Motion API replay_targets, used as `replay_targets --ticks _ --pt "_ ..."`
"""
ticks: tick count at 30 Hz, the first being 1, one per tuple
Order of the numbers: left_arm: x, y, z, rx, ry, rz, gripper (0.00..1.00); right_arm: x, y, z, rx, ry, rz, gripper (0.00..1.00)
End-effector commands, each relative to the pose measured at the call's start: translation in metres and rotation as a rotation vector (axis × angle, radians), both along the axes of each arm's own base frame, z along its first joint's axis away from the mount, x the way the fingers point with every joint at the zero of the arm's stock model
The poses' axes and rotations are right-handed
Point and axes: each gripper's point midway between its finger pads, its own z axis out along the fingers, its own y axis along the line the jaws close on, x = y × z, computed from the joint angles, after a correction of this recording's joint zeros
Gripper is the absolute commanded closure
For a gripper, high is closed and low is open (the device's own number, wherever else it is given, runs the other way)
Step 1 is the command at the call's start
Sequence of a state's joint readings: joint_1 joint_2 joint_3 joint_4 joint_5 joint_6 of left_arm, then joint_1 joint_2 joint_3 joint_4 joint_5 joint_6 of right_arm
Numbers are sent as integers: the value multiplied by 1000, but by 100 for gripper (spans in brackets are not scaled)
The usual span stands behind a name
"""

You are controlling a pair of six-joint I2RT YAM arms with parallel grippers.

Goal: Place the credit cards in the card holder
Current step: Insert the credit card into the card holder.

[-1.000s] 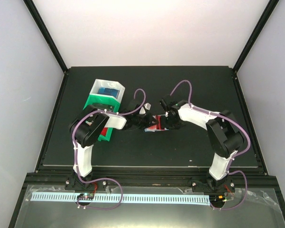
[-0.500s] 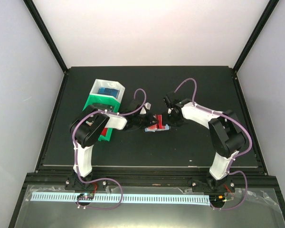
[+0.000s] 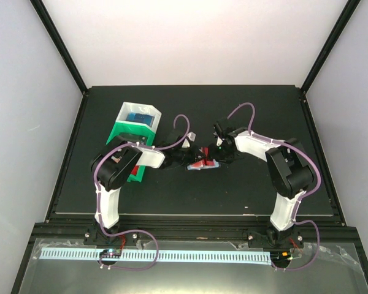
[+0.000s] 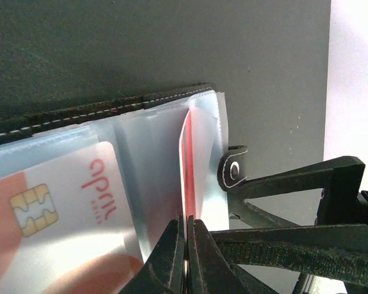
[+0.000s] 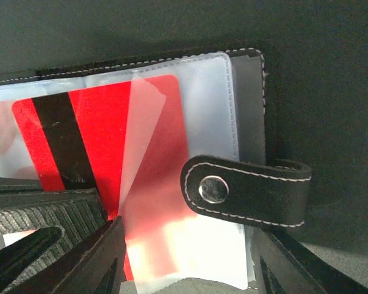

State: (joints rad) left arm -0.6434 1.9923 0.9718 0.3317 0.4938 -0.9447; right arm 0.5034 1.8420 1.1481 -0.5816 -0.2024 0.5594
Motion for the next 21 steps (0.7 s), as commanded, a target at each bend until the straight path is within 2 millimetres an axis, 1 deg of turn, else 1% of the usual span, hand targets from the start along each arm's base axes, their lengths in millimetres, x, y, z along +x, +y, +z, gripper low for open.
replay_targets --ticks 1,5,11,14,17,21 --pt "-18 -7 -22 9 56 -21 98 -2 6 -6 32 21 1 42" --pt "-17 -15 -21 -22 58 -25 99 -4 9 -6 56 24 2 41" --pt "-21 -24 -21 -43 56 -49 98 -4 11 -3 75 20 1 40" --pt "-22 -29 -22 -63 63 -65 97 -2 11 2 78 2 2 40" --pt "-22 -32 -22 -73 70 -73 96 4 9 14 79 -47 0 40" --pt "-25 -29 -21 -46 69 -77 93 14 -4 35 56 -135 -28 40"
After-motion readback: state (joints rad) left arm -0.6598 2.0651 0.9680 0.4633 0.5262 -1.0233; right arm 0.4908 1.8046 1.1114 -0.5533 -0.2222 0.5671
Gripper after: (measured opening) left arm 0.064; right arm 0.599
